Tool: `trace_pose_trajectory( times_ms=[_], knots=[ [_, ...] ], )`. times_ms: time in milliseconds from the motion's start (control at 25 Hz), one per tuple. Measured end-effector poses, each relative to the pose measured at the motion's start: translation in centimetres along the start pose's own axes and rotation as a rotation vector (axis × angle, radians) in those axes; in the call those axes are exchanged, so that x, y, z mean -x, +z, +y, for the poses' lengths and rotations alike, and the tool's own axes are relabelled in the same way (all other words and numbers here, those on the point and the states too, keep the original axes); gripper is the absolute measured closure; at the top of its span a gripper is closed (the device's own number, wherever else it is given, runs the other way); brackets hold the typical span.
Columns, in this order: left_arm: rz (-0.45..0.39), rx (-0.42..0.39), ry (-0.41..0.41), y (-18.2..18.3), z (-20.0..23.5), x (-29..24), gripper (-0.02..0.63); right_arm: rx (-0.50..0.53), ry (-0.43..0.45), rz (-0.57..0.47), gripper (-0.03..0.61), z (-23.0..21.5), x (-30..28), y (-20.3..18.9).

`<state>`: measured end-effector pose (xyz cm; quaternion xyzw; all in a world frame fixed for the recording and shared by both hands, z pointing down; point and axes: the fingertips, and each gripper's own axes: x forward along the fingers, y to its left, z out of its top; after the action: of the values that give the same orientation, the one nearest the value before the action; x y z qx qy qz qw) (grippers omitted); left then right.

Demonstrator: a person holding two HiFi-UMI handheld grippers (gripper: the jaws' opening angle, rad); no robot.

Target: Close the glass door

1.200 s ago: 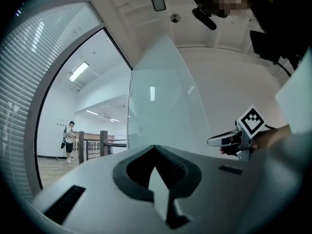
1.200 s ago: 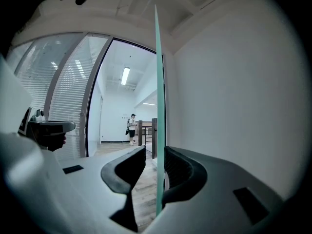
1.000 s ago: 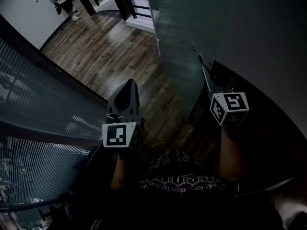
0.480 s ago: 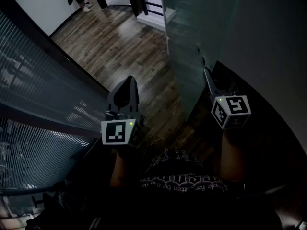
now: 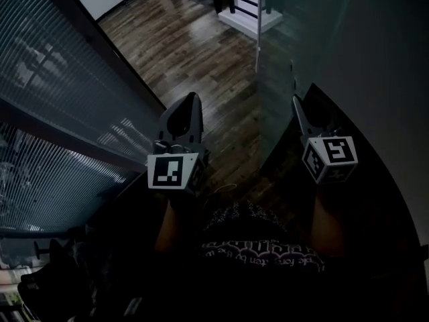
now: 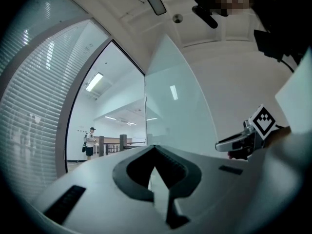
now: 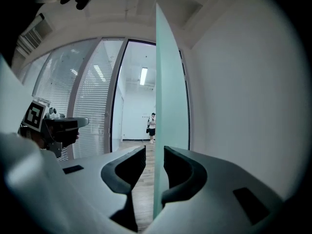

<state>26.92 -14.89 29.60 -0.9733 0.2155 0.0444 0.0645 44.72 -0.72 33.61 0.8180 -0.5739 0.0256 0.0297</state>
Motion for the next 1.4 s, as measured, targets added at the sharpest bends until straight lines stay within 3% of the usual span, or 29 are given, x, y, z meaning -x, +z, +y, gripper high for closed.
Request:
trace_pose_trajectory(
  times_ms=[960,1400],
  knots=[
    [0.014,-0.050,0.295,0.8,8.5,6.8,0.612,0.047,0.315,-0.013,0.479,11.1,-6.6,1.0],
    [0.034,-0.064,0.404,0.0,14.1,9.4,0.612,0.055,0.416,-0.014,0.479,16.0,-10.3,1.2]
  ],
)
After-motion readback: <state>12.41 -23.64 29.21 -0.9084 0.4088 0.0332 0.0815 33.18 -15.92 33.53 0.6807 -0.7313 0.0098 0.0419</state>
